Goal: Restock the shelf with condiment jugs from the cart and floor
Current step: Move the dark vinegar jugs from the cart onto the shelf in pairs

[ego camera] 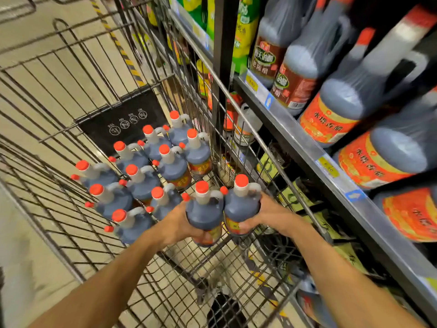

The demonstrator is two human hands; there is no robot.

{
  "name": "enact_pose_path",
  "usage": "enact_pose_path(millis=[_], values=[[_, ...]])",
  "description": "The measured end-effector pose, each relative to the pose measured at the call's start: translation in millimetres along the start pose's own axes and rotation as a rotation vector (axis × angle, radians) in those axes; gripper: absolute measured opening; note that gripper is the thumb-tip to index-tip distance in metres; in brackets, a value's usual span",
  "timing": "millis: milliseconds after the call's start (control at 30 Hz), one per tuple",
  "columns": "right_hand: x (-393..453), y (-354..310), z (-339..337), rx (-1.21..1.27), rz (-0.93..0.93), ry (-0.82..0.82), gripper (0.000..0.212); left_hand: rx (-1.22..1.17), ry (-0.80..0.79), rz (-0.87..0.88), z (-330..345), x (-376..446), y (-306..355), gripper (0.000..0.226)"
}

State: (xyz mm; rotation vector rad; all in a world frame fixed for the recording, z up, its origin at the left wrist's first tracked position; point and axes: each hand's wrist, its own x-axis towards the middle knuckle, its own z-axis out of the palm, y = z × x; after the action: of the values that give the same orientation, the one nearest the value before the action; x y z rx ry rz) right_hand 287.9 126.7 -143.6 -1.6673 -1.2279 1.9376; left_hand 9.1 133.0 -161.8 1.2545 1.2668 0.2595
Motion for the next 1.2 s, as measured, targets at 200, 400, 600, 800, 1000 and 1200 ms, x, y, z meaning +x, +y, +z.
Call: enact_pose_path(millis=[200,400,600,800,1000,1200], values=[[-59.8,-77.8,-2.9,0.026,-0.169,0.022,0.082,-0.096,0.046,0.113,-26.3,-46.8,76.1,0.065],[-148.0,-165.5,12.8,0.069,-0.38,0.182,0.086,-0.177,0.055,0.269,-57.5,-123.6,170.7,0.052],[-250.8,-234.5,49.5,0.159,-0.593,0.344,0.09,-0.29,0.065,0.461,-80.5,-214.0,263.1,0.062],[-352.7,-273.1,108.0,0.301,-0.766,0.464,0.066,-0.377,0.021,0.611,-74.1,-313.1,323.5,0.047],[-439.9,-263.6,149.6,0.405,-0.765,0.672,0.069,-0.389,-0.151,0.694,-48.1,-382.9,346.7,0.058],[-537.0,-211.0,162.7,0.472,-0.696,0.945,0.066,-0.282,-0.406,0.679,28.0,-407.3,372.7,0.092]])
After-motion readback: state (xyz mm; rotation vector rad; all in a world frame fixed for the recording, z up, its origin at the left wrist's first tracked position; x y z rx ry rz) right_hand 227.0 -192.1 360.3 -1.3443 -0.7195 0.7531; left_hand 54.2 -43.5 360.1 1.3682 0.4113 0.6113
